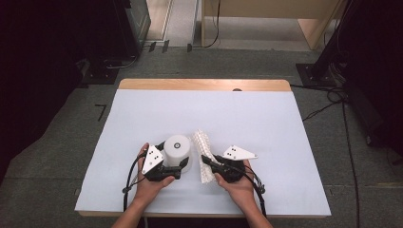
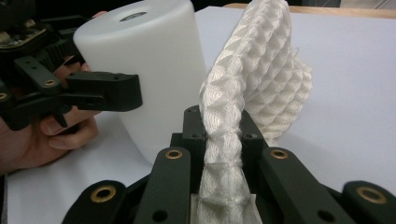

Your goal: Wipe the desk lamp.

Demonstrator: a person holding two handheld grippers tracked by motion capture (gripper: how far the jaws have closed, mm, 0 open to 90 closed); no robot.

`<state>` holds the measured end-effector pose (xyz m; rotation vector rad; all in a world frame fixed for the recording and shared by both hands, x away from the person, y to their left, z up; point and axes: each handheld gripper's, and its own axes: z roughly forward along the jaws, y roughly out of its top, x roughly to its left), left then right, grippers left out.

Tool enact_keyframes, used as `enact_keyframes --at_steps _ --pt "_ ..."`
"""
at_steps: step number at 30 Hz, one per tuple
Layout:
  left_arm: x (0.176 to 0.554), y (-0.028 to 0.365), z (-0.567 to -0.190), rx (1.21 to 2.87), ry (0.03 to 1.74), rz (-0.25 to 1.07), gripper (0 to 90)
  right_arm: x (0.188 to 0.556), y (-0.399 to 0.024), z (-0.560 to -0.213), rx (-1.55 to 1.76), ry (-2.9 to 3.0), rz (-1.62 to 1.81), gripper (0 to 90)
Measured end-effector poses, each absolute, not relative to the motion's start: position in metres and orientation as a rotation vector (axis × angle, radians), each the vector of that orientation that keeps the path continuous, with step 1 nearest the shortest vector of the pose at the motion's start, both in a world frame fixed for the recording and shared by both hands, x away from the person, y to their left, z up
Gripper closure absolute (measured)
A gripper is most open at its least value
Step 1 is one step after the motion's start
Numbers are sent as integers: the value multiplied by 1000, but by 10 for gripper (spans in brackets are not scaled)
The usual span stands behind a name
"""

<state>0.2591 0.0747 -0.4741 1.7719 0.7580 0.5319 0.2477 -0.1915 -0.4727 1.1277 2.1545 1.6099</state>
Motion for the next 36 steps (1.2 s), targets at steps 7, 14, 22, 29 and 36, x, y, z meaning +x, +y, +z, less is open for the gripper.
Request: enact_keyframes --at_steps 7,14,22,29,36 --pt "254 62 -473 1772 863 551 17 250 -189 -478 1130 2177 1598 789" --pt "257 58 -476 1790 915 589 82 249 -180 -483 1119 2226 1577 787" --pt "264 79 -463 1709 843 475 86 247 -170 -489 1100 2281 1563 787" --pt "266 83 -460 1718 759 380 86 243 -166 -484 1057 2264 1610 788" --pt "264 74 -464 1784 700 376 87 239 -171 -472 1010 2221 1646 790"
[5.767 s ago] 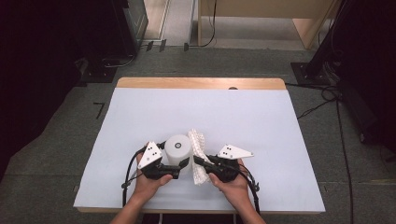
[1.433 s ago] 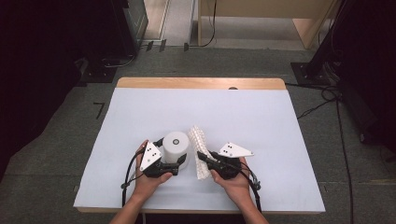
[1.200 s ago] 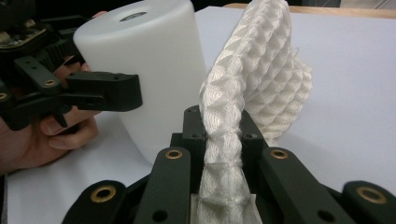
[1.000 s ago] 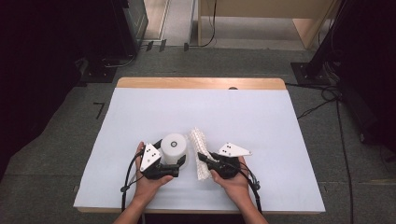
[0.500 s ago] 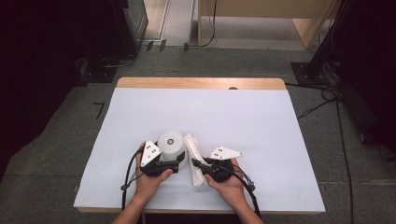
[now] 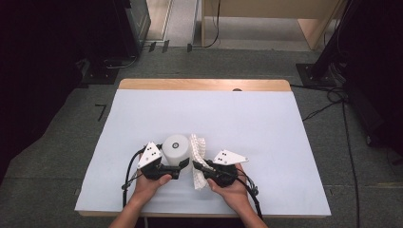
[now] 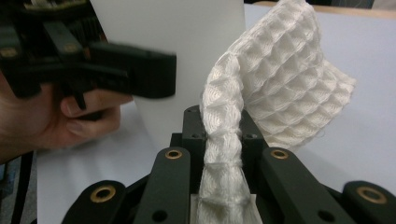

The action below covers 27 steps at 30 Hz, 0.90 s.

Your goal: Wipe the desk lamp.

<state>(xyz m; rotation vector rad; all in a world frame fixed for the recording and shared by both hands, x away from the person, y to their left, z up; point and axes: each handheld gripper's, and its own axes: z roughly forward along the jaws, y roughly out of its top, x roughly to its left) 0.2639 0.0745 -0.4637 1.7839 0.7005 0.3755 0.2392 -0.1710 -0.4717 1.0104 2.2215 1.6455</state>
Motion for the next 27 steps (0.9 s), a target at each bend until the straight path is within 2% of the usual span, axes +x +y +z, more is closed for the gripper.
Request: enact_keyframes --at_steps 13,27 --pt "263 65 -469 1858 660 356 87 235 -182 -450 956 2144 1717 792" --pt "266 78 -460 1786 693 338 87 241 -171 -476 1037 2251 1671 793"
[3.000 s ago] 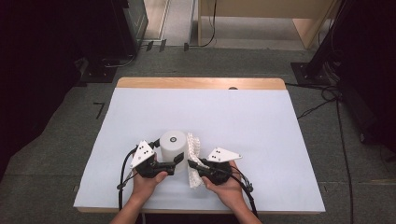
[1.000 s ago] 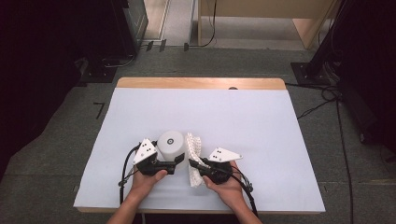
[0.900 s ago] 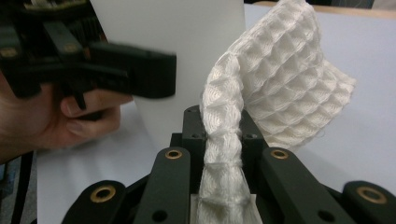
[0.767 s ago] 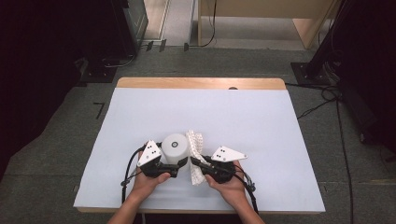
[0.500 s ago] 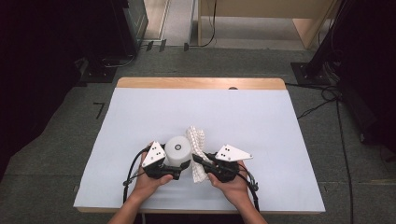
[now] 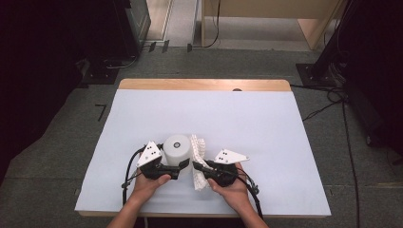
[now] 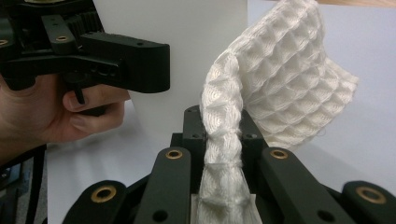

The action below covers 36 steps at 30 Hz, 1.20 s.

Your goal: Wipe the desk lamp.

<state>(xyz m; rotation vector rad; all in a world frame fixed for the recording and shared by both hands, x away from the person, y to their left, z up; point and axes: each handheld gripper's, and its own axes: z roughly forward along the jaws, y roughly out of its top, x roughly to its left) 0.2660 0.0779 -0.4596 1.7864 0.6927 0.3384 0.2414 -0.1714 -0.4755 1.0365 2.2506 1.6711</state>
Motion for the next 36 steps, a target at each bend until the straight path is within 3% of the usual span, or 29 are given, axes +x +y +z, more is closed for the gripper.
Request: enact_keyframes --at_steps 12,15,26,36 --pt "266 62 -466 1862 644 371 87 241 -186 -457 1039 2151 1715 792" --pt "268 60 -469 1889 650 435 86 243 -190 -458 1059 2132 1710 792" --pt "268 64 -475 1884 676 482 84 249 -195 -473 1144 2147 1650 790" --pt "258 58 -473 1851 852 520 16 250 -196 -476 1156 2152 1639 787"
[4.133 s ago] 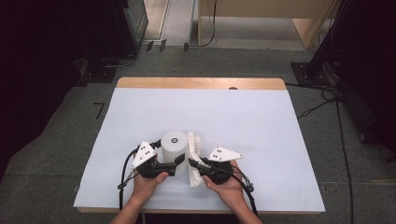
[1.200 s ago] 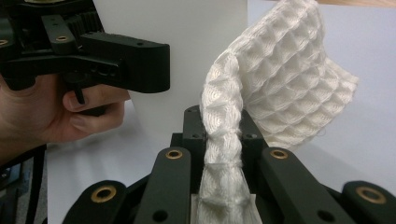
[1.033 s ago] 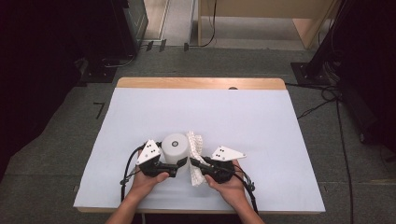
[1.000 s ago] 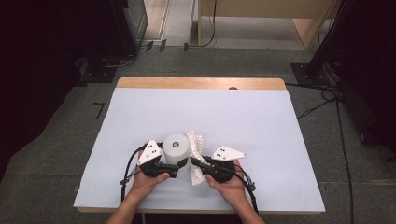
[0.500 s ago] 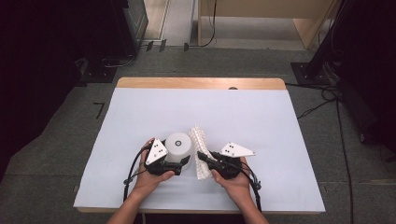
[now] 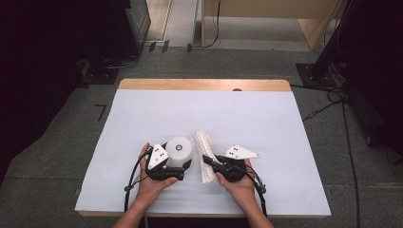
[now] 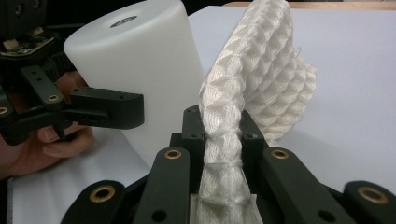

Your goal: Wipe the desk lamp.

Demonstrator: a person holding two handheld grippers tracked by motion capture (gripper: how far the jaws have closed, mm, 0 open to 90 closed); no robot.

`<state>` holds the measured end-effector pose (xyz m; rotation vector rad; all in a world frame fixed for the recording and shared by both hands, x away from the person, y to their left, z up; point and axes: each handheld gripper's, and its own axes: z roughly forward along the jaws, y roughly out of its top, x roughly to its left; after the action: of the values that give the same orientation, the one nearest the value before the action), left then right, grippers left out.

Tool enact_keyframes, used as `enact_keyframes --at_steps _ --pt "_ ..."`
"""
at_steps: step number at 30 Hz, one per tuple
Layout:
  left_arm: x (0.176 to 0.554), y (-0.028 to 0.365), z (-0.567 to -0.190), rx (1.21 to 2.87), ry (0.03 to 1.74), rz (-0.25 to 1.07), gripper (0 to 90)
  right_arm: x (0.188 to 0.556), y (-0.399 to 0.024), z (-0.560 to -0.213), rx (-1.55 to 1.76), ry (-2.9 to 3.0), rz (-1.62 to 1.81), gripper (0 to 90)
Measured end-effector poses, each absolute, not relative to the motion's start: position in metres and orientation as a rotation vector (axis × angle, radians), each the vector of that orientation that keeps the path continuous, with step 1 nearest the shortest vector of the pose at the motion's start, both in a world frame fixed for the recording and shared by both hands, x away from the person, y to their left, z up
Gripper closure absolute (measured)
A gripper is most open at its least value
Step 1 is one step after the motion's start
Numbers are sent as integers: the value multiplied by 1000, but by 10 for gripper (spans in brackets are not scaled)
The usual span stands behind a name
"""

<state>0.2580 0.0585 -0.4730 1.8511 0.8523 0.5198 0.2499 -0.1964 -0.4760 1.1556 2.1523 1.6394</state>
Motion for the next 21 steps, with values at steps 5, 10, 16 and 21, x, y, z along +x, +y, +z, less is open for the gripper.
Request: enact_keyframes --at_steps 5,10,16,21 --pt "250 45 -473 1832 939 587 0 250 -194 -478 1162 2161 1620 779" --pt "251 50 -471 1806 956 601 82 249 -189 -483 1161 2196 1604 777" --pt "256 57 -472 1802 918 557 85 248 -180 -490 1151 2238 1589 777" --pt "262 69 -469 1762 856 446 87 247 -175 -493 1148 2253 1577 777"
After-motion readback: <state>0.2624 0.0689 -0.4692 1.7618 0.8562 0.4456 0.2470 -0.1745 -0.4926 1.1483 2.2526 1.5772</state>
